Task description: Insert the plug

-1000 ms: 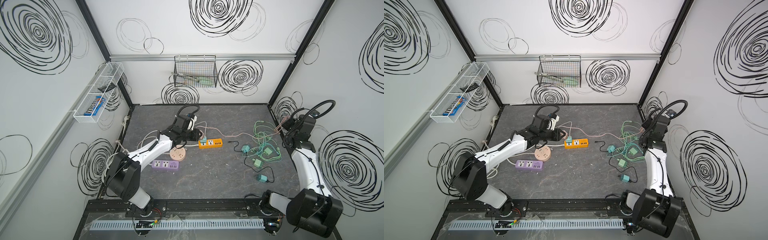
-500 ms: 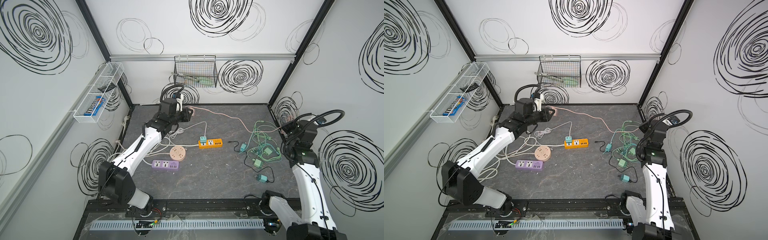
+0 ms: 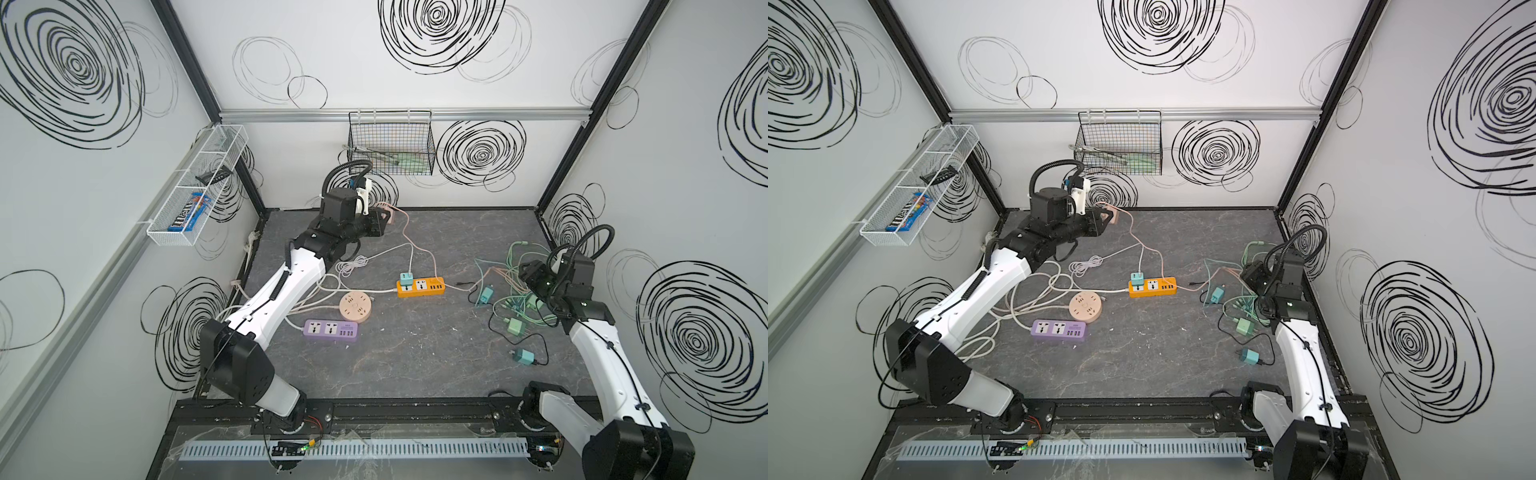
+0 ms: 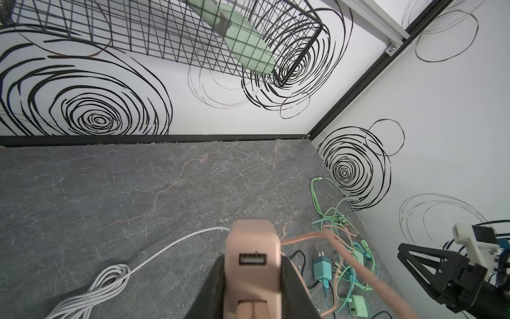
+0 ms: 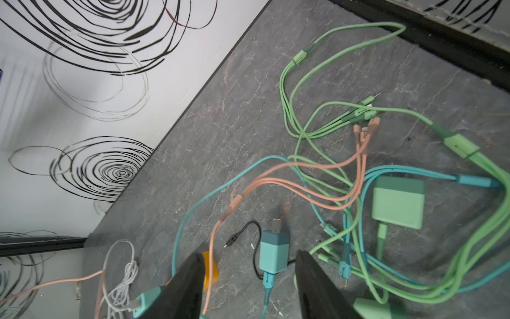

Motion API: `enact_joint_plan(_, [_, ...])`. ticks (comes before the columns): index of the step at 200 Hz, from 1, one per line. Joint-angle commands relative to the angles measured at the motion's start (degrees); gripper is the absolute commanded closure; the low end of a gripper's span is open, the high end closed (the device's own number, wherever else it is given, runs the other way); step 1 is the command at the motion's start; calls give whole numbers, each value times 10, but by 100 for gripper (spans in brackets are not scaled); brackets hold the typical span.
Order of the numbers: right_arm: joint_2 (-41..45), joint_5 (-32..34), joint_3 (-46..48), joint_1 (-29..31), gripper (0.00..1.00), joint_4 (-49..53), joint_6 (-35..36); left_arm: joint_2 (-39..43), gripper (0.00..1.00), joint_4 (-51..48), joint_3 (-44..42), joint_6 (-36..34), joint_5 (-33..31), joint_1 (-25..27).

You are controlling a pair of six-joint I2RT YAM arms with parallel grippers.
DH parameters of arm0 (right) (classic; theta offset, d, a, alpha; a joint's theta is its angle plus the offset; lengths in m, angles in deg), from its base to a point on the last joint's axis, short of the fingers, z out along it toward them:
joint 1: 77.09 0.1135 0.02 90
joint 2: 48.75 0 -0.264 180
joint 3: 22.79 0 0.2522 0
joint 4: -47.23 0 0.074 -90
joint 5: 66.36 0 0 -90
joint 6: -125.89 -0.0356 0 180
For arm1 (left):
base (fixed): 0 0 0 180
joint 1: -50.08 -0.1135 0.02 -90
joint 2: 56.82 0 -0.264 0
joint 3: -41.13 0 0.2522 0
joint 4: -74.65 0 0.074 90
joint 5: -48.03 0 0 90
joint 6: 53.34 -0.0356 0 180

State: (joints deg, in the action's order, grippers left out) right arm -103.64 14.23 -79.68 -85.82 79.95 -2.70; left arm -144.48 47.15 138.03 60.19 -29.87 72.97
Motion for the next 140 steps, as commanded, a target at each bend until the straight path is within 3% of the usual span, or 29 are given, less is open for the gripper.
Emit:
enact_joint_plan(1, [29, -15, -26, 7, 34, 32, 47, -1, 100, 13, 17, -9, -3, 5])
enact_joint_plan(26, [31, -95, -29, 34, 27, 3, 101, -2, 100, 14, 17, -9, 3, 9])
enact_joint_plan(39, [6, -161, -27, 53, 25, -19, 120, -3, 100, 15, 17, -9, 6, 12])
enact_joint_plan(49, [-27, -176, -33, 78, 25, -19, 127, -4, 100, 16, 18, -8, 8, 14])
enact_joint_plan(83, [-140, -45, -71, 197, 25, 3, 159, -4, 100, 15, 16, -9, 9, 17])
enact_joint_plan(140, [-315, 37, -143, 282, 33, -6, 156, -4, 100, 14, 15, -10, 10, 19])
